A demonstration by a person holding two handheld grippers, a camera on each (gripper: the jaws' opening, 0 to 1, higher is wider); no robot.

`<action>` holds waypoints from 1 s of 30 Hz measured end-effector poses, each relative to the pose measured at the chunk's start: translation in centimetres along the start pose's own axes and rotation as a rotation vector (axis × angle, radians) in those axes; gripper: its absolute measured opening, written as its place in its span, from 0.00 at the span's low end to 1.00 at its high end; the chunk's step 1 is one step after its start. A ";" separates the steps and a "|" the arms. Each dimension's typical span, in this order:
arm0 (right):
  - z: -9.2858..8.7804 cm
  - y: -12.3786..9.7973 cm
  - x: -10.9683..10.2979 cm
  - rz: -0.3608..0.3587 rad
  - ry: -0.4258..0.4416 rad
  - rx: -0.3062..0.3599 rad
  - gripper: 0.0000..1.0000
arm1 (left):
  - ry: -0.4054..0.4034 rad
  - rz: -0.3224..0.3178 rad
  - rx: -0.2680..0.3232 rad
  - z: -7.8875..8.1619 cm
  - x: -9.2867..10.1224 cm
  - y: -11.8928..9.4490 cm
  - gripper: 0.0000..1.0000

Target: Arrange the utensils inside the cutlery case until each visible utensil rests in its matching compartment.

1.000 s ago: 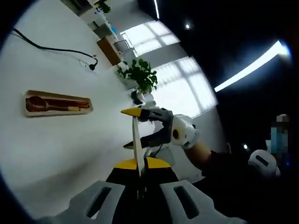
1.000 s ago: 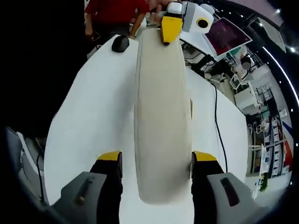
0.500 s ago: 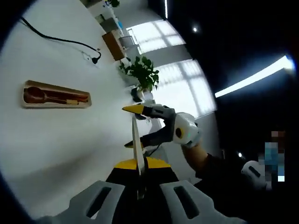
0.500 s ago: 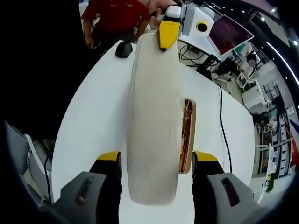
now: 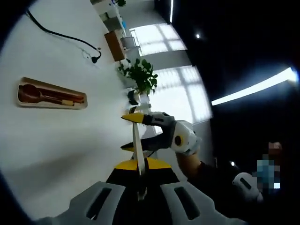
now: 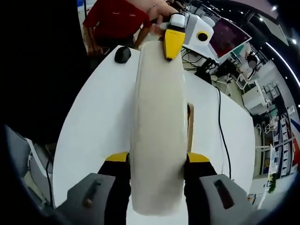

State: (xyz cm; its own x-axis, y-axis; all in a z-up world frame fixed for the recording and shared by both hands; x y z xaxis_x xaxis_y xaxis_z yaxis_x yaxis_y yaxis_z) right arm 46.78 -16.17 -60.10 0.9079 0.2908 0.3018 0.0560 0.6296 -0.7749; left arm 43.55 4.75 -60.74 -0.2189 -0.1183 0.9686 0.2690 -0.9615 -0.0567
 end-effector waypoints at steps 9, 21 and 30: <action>-1.4 0.7 1.8 -0.009 0.161 -0.015 0.42 | -0.023 0.048 0.095 2.9 -1.0 0.4 0.04; -3.3 3.2 5.3 -0.029 0.263 -0.013 0.41 | 0.137 0.277 0.339 7.6 -4.7 -0.1 0.13; -4.6 5.6 8.1 0.036 0.238 -0.085 0.41 | 0.252 0.435 0.346 9.7 -7.1 -0.5 0.18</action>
State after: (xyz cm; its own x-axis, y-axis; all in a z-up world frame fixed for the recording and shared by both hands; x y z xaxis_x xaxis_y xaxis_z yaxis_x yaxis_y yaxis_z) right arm 56.37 -13.64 -64.55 0.9816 0.1282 0.1417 0.0471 0.5563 -0.8297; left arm 54.09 8.45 -65.28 -0.2243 -0.5776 0.7849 0.6637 -0.6803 -0.3110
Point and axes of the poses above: the point that each gripper's makers call its tool centre point, and the gripper's own axes: y roughly forward along the fingers, x roughly to its right, z roughly out of its top, the point moved 9 cm from there along -y, roughly backward along the fingers, and after that the axes turned 10 degrees about x, right-handed, at the moved point
